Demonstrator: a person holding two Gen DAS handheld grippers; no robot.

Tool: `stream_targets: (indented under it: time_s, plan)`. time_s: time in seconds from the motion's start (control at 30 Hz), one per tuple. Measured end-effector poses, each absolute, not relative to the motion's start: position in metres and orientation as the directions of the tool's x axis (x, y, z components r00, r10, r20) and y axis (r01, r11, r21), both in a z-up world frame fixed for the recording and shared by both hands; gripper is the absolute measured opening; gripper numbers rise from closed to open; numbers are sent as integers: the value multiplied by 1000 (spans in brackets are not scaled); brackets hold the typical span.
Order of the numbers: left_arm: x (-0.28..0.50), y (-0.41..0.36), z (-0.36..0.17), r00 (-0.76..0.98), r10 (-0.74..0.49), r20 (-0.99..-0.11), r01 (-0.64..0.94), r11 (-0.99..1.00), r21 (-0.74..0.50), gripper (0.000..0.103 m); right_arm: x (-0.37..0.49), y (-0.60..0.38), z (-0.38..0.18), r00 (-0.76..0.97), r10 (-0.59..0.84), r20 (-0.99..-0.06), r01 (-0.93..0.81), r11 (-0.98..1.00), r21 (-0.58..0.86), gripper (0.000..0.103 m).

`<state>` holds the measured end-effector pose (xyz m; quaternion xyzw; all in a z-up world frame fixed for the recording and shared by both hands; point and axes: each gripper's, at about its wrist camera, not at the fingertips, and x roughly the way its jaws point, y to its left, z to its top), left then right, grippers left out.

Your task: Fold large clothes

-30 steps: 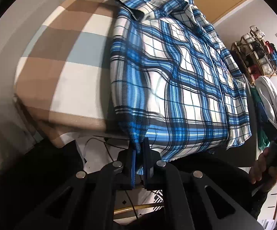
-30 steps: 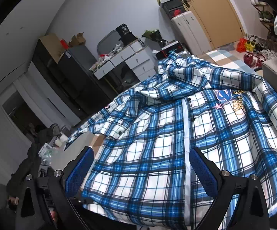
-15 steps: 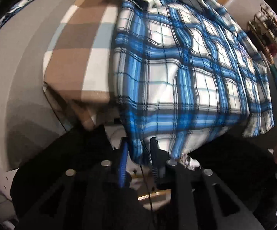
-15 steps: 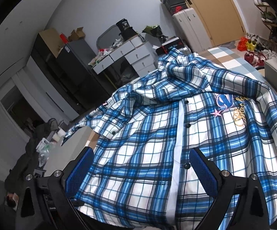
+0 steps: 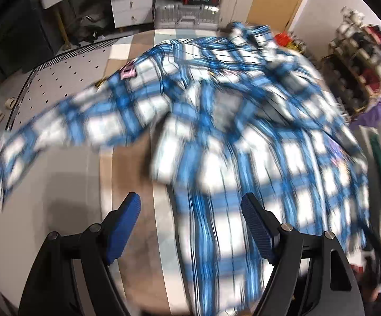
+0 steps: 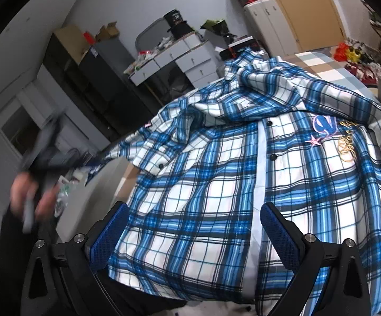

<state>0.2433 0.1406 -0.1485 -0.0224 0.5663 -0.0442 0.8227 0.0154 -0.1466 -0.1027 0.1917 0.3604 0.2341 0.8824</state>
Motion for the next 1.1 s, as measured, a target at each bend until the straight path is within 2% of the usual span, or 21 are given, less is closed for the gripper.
stream_targets:
  time_s: [0.17,0.23,0.27,0.3,0.37,0.4,0.43,0.63,0.7,0.73,0.77,0.8,0.83,0.9,1.03,1.1]
  plan:
    - [315,122,-181,254,-110,-961,67,993,-96,75,19,-142,-110,614,532,-583,-271,836,478,101]
    - [331,115,-200,194,-57,-979,88,995,-40,75,22,-143,-112,605,537,-588,-261,831,491,101]
    - [336,113,-215,142,-13,-990,107,994,2,70,23,-144,-113,602,536,-591,-255,831,494,101]
    - [340,113,-230,91,19,-996,118,993,30,59,24,-145,-114,602,533,-595,-250,833,493,101]
    - [337,118,-233,70,-13,-997,119,993,-5,22,24,-146,-115,601,533,-595,-245,832,498,101]
    - [335,119,-232,63,12,-998,138,990,21,10,24,-147,-115,600,537,-592,-244,829,504,101]
    - [333,120,-232,51,39,-998,160,986,47,7,23,-148,-114,600,541,-590,-245,826,508,101]
    - [316,126,-217,57,160,-985,276,946,170,5,24,-142,-111,597,548,-586,-263,824,502,101]
    - [313,120,-213,108,248,-963,317,909,270,11,22,-139,-110,599,536,-595,-276,836,475,101]
    - [311,116,-214,133,289,-948,329,889,318,25,23,-139,-110,599,532,-598,-278,839,468,101]
    - [309,113,-218,154,352,-923,345,856,384,52,22,-139,-110,600,529,-600,-281,841,462,101]
    - [307,110,-222,170,407,-898,356,824,441,65,23,-140,-110,601,527,-601,-279,843,460,101]
    - [303,110,-225,186,436,-880,369,800,474,73,23,-141,-111,601,528,-600,-276,842,464,101]
    - [296,119,-219,188,377,-907,373,826,421,73,24,-145,-112,601,530,-598,-266,838,476,101]
    - [276,169,-164,261,171,-950,240,942,235,73,25,-151,-113,600,539,-591,-250,828,502,101]
    - [263,201,-140,309,95,-946,160,976,150,81,27,-153,-114,597,546,-588,-242,821,517,101]
